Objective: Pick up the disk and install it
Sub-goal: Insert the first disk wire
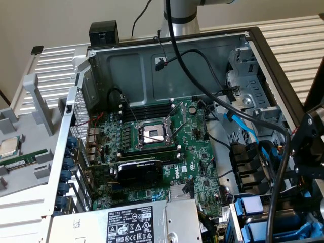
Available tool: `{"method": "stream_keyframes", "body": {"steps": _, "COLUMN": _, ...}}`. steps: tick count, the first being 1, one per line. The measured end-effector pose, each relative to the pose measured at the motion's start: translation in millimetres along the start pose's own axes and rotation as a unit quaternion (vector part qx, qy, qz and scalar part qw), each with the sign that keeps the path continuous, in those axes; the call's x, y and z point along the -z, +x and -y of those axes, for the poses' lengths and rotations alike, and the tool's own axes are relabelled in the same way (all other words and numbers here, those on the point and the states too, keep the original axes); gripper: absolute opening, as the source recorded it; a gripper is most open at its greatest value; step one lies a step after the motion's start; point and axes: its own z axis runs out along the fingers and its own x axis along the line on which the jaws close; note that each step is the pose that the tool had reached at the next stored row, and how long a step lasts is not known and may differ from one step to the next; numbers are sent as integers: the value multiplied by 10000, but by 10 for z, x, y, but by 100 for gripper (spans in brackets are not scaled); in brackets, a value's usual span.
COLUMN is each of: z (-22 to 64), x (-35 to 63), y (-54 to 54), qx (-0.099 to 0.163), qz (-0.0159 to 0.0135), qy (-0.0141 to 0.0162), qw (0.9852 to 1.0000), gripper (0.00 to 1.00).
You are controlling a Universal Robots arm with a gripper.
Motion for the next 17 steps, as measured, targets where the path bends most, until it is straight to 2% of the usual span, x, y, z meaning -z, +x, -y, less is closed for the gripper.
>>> {"method": "stream_keyframes", "body": {"steps": 9, "z": 14, "x": -4, "y": 8, "qx": -12, "qz": 22, "qy": -20, "qw": 10000, "gripper": 43}}
{"method": "stream_keyframes", "body": {"steps": 11, "z": 24, "x": -3, "y": 11, "qx": -16, "qz": 28, "qy": -26, "qw": 10000, "gripper": 41}}
{"method": "stream_keyframes", "body": {"steps": 12, "z": 29, "x": -2, "y": 13, "qx": -18, "qz": 32, "qy": -30, "qw": 10000, "gripper": 34}}
{"method": "stream_keyframes", "body": {"steps": 16, "z": 59, "x": 2, "y": 24, "qx": -32, "qz": 53, "qy": -57, "qw": 10000, "gripper": 34}}
{"method": "stream_keyframes", "body": {"steps": 17, "z": 60, "x": 4, "y": 28, "qx": -33, "qz": 69, "qy": -62, "qw": 10000, "gripper": 34}}
